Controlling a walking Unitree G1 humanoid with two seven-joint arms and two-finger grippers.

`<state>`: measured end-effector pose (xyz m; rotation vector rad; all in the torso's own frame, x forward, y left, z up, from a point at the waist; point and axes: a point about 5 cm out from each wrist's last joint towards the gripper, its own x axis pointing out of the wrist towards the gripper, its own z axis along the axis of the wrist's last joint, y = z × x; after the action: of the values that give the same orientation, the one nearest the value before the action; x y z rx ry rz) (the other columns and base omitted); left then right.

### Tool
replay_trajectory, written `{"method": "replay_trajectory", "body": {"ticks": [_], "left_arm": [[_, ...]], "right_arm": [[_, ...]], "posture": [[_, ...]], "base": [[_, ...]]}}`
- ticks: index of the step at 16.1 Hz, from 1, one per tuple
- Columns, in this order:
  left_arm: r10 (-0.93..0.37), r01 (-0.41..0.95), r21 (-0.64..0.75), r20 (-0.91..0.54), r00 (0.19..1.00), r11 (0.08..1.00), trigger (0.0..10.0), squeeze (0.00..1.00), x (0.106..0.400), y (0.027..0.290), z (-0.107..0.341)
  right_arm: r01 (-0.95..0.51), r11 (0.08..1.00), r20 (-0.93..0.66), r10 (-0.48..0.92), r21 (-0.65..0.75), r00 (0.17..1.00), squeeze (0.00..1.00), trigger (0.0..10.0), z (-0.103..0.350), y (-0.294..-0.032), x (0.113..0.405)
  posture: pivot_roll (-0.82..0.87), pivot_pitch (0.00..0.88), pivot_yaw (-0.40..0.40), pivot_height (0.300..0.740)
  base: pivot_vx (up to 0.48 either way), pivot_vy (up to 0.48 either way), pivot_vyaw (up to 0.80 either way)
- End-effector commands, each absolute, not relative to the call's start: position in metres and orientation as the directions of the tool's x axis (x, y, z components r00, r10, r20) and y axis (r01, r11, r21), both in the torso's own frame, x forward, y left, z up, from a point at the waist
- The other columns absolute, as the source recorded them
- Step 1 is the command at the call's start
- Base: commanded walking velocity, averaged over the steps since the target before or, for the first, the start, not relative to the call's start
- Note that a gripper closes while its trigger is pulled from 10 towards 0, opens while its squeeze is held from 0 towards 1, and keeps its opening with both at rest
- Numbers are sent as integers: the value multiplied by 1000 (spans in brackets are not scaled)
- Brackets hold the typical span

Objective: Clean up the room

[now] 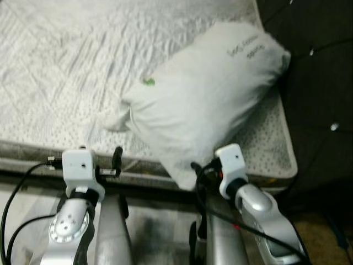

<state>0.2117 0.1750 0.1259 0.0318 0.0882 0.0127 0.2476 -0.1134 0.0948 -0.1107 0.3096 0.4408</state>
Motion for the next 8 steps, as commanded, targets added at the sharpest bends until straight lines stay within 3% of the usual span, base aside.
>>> {"method": "replay_trajectory", "body": {"ticks": [1, 8], "left_arm": [[13, -9, 38, -101, 995, 999, 10000, 0, 210, 175, 125], [9, -5, 38, -106, 994, 999, 10000, 0, 213, 174, 125]], "right_arm": [[-451, 892, -355, 414, -26, 838, 0, 10000, 88, -111, 246], [-447, 894, -309, 432, 26, 847, 0, 10000, 93, -87, 266]], "posture": [[49, 242, -47, 536], [61, 227, -47, 536]], "base": [[0, 0, 0], [0, 0, 0]]}}
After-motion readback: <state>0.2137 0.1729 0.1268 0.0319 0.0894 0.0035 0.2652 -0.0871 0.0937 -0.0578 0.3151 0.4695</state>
